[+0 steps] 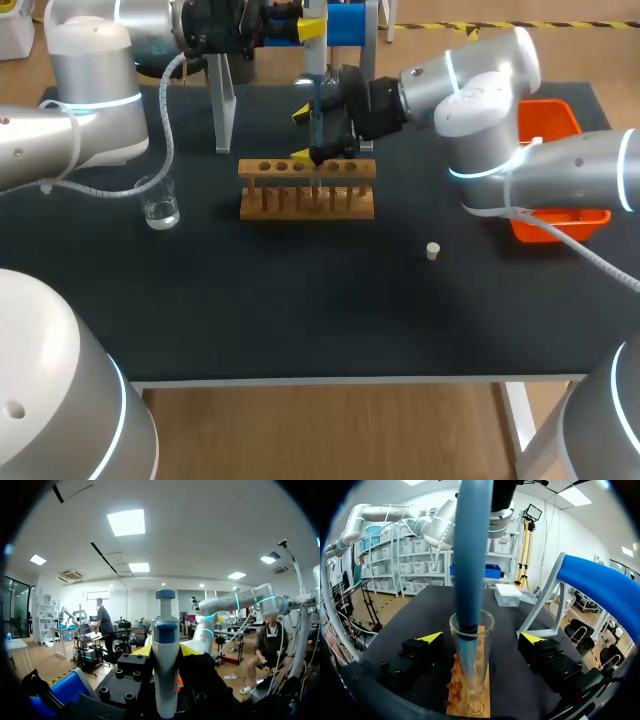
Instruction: Invert the test tube, pick up the pipette, mount the tip to pipette, aspirate from beaker and dispense into the tube, eject the tip, return the pipette, and cap with the stopper.
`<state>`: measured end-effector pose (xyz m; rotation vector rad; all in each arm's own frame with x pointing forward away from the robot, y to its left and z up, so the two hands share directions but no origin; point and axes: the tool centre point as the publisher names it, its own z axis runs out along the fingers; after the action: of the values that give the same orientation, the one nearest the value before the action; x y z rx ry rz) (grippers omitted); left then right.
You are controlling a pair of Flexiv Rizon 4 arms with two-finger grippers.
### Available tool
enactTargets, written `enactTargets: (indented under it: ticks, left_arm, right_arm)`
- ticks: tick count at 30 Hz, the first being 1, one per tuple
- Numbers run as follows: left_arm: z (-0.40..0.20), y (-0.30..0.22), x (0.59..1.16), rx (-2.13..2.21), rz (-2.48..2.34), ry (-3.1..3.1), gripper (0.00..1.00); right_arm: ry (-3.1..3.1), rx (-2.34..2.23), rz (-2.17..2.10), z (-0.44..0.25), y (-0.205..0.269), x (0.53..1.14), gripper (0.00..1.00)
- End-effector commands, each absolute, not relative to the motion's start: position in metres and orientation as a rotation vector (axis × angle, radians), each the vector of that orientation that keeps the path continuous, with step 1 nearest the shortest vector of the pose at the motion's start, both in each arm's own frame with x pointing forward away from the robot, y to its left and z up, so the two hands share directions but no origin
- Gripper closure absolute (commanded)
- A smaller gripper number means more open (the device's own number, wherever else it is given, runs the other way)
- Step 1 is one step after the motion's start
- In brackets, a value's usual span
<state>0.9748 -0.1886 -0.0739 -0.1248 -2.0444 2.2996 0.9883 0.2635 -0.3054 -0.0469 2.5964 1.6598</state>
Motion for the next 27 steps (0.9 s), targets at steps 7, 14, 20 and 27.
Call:
enactTargets:
  ticks: [7,14,20,27]
  left_arm:
    - [-0.0737,-0.1878,0.9773,-0.132,2.295,-2.041,1.0]
    - [-0.0737,-0.1878,0.9773,-0.132,2.295,-2.041,1.0]
    - [-0.0737,-0.1878,0.9773,-0.132,2.295,-2.041,1.0]
    - [-0.0722,-0.1878,0.9768,-0.134,2.294,-2.044,1.0]
  right_arm:
    - [2.591,-0.03,1.629,-0.3059,0.2672,0.986,0.0]
    - [2.589,-0.043,1.614,-0.3064,0.267,0.984,0.0]
    - [2.589,-0.044,1.614,-0.3063,0.2669,0.9839,0.0]
    - [2.589,-0.044,1.614,-0.3063,0.2669,0.9839,0.0]
